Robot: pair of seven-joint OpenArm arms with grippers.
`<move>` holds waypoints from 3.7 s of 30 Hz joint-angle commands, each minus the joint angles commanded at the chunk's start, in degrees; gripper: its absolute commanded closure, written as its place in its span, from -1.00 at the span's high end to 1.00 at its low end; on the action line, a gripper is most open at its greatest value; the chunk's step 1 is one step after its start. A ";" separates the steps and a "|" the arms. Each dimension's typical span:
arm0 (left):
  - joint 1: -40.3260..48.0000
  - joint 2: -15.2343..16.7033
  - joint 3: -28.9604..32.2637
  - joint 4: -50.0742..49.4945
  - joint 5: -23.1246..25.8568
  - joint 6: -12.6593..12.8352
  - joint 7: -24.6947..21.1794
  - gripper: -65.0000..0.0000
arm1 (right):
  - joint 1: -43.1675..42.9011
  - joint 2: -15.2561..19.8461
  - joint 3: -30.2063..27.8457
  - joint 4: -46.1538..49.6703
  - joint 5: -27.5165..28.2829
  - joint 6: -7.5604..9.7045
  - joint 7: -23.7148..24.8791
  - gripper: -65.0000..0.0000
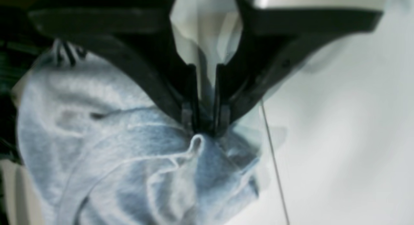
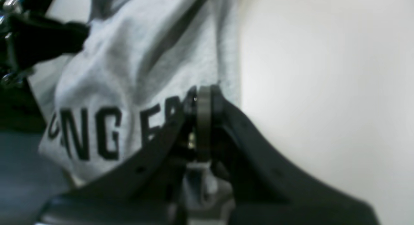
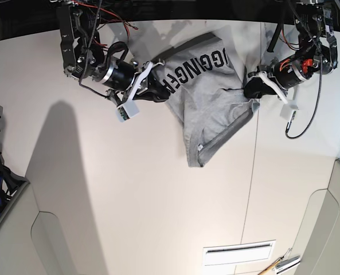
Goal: Fold the T-shirt properly
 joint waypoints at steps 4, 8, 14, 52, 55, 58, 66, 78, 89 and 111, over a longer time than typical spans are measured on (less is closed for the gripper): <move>-3.50 0.17 0.00 -2.95 0.83 0.00 -1.64 -0.72 | -1.09 -0.15 0.00 0.02 1.18 -0.02 0.09 -1.00; -6.23 0.68 0.02 -3.21 1.14 0.00 -1.62 -0.72 | -1.86 -0.28 -0.02 0.02 2.60 -0.02 -0.07 -1.00; -8.46 0.85 0.07 -3.37 1.70 0.00 -1.53 -0.72 | -2.49 -4.81 0.00 0.02 2.60 0.00 -0.68 -1.00; 41.70 -2.91 -22.88 14.78 -5.86 0.00 3.06 -0.72 | -28.48 29.57 -0.79 19.45 12.09 0.00 -8.00 -1.00; 45.16 -2.84 -22.88 14.78 0.42 0.00 -0.61 -0.72 | -30.45 32.35 -0.79 19.45 12.55 -0.04 -8.59 -1.00; 46.58 -2.97 -22.88 14.75 4.50 0.00 -1.79 -0.72 | -31.91 32.68 -0.76 19.43 12.52 -0.04 -8.68 -1.00; 47.71 -3.28 -21.84 9.51 1.55 0.00 -1.84 -0.72 | -38.07 32.33 -0.83 19.30 7.85 -0.04 -8.85 -1.00; 46.31 -3.28 4.74 -15.78 22.16 3.79 -32.85 -0.72 | -40.22 32.44 -1.97 3.21 8.46 -0.46 -7.32 -1.00; 31.01 -3.30 27.50 -42.64 26.18 12.27 -30.36 -0.72 | -32.63 32.39 -19.71 -10.21 0.83 -0.48 -7.34 -1.00; 15.32 -2.99 41.68 -54.29 27.80 24.36 -36.52 -0.72 | -10.03 23.45 -34.01 -40.96 -18.93 -0.50 -6.69 -1.00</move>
